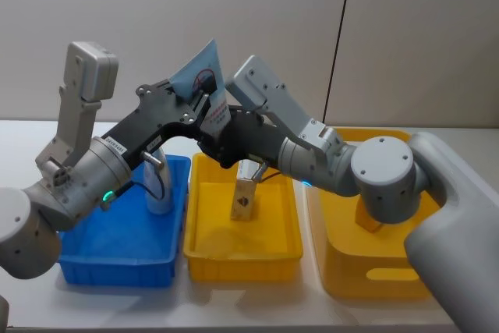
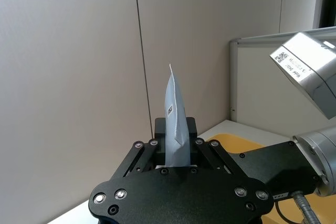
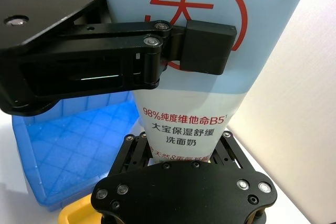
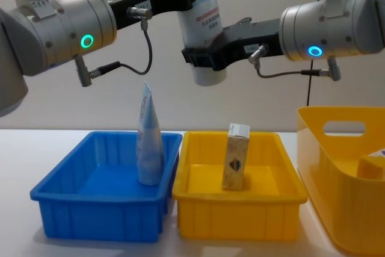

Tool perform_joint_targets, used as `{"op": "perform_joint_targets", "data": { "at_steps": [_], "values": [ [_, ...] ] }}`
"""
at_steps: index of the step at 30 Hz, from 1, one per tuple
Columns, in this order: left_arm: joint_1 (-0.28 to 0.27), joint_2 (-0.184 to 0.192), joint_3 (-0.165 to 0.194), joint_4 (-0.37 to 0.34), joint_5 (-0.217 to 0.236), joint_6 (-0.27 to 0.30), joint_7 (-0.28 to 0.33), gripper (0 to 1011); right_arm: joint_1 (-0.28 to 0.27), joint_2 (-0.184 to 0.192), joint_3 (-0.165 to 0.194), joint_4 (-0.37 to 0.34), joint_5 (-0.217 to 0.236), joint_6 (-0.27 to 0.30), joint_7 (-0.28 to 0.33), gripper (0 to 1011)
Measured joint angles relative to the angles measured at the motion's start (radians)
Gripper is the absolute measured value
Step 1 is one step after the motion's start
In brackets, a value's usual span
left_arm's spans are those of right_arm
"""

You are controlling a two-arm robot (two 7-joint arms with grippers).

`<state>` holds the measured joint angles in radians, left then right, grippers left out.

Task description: Bimanual collaborative sorting of washing and personal care products

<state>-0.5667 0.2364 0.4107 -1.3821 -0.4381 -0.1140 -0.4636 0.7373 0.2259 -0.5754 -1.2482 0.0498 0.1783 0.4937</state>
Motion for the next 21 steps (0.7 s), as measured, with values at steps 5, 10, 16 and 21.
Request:
{"op": "perform_joint_targets", "data": {
  "at_steps": [5, 10, 16, 21],
  "values": [
    [0.000, 0.000, 0.000, 0.000, 0.000, 0.000, 0.000, 178, 0.000, 0.000, 0.000, 0.000, 0.000, 0.000, 0.000, 379],
    [0.000, 0.000, 0.000, 0.000, 0.000, 0.000, -0.001, 178, 0.000, 0.000, 0.000, 0.001, 0.000, 0.000, 0.000, 379],
    [0.000, 0.000, 0.000, 0.000, 0.000, 0.000, -0.001, 178, 0.000, 0.000, 0.000, 0.001, 0.000, 0.000, 0.000, 379],
    [0.000, 0.000, 0.000, 0.000, 0.000, 0.000, -0.001, 178, 0.000, 0.000, 0.000, 0.001, 0.000, 0.000, 0.000, 379]
  ]
}}
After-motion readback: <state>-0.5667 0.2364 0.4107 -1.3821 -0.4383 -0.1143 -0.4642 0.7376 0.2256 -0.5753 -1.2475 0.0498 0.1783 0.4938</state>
